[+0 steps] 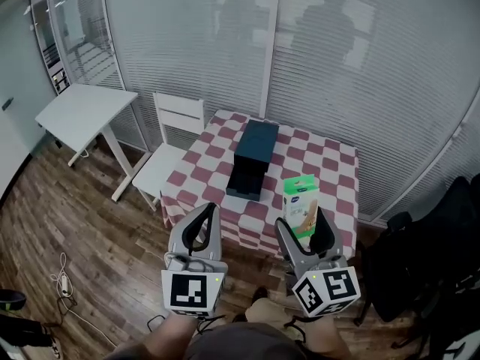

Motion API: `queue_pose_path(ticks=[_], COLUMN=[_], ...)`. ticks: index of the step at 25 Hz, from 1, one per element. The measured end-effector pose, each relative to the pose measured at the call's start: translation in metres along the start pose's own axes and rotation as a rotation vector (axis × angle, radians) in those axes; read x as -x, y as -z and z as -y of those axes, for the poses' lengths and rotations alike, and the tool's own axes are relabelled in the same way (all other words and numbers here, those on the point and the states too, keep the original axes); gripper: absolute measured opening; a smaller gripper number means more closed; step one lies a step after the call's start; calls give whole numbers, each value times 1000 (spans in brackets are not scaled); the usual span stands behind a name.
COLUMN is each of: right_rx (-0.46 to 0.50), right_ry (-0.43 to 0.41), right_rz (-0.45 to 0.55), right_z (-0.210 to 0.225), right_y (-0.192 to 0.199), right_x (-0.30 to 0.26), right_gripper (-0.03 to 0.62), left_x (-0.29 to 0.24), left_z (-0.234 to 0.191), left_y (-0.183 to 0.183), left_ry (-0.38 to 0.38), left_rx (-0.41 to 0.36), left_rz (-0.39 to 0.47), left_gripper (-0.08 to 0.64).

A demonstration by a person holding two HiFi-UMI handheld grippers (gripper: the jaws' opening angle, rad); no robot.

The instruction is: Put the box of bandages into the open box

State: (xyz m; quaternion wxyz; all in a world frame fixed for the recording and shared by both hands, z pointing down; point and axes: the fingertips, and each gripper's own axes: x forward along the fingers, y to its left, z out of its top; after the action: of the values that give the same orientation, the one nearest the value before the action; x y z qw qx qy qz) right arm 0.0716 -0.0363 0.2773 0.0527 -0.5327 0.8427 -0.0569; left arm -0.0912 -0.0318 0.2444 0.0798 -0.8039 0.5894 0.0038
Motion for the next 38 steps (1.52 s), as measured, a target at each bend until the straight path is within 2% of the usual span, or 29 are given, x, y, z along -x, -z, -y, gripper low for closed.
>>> queue_pose_path(ticks=[11, 20, 25, 31, 35, 38], right_rx=[-57, -71, -56, -42, -44, -56], right_ry=[-5, -78, -138, -166, -155, -131], right_rz=[-52, -82, -61, -31, -35, -56], right_z=[45, 70, 78, 82, 86, 89], right_y=[23, 26, 13, 2, 5, 14], right_x=[-82, -164, -207, -228, -234, -237], right_gripper=[387, 387, 387, 387, 387, 387], left_x=[-85, -159, -193, -206, -211, -217], left_z=[-22, -49, -67, -79, -80, -81], left_y=[31, 43, 36, 29, 30, 38], left_ry=[-12, -69, -118, -154, -144, -126], left_rx=[-27, -24, -39, -55, -57, -54], left_rz=[-64, -96, -89, -63, -53, -77], left_gripper=[0, 0, 0, 0, 0, 0])
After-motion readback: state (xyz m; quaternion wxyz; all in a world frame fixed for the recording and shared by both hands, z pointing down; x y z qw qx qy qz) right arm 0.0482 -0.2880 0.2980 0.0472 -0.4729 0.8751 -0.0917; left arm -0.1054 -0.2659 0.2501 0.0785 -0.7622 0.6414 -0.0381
